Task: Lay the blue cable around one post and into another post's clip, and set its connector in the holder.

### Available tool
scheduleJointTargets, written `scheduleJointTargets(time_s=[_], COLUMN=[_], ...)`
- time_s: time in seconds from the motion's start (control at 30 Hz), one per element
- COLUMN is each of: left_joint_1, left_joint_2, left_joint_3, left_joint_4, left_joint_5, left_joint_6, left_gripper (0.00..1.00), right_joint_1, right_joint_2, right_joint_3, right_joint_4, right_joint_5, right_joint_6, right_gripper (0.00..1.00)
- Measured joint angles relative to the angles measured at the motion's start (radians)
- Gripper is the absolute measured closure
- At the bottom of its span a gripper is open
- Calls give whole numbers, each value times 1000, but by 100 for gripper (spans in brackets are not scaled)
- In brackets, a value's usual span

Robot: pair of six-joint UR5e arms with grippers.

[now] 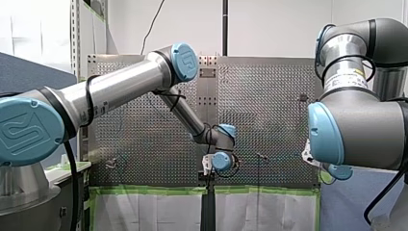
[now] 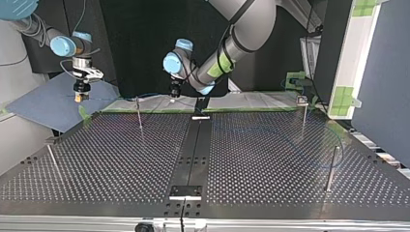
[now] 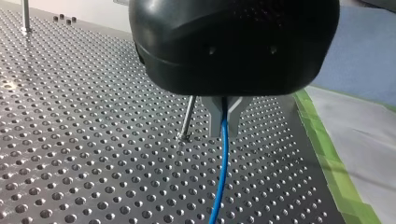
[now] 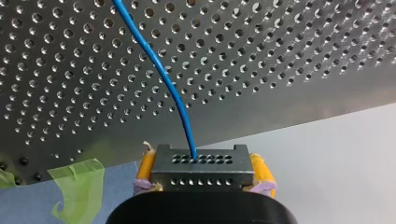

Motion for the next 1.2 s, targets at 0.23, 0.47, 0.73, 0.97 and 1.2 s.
scheduleJointTargets(time_s=[0.23, 0.47, 0.73, 0.97, 1.2], left_joint_1=[10, 19, 18, 23, 35], left_joint_2=[0, 0, -21, -34, -34], left_joint_3=[0, 0, 10, 24, 39], left_joint_4=[0, 0, -6, -11, -18], left_joint_5=[-1, 3, 27, 30, 31], left_joint_6=[0, 0, 1, 0, -1], left_gripper=[100, 100, 100, 100, 100], right_joint_1=[0, 0, 1, 2, 1], right_joint_2=[1, 2, 18, 42, 45], right_joint_3=[-3, -5, -17, -32, -35], right_joint_4=[5, 7, 9, 29, 28], right_joint_5=[2, 2, 0, 3, 2], right_joint_6=[1, 1, -2, -11, -9], right_gripper=[100, 100, 100, 100, 100])
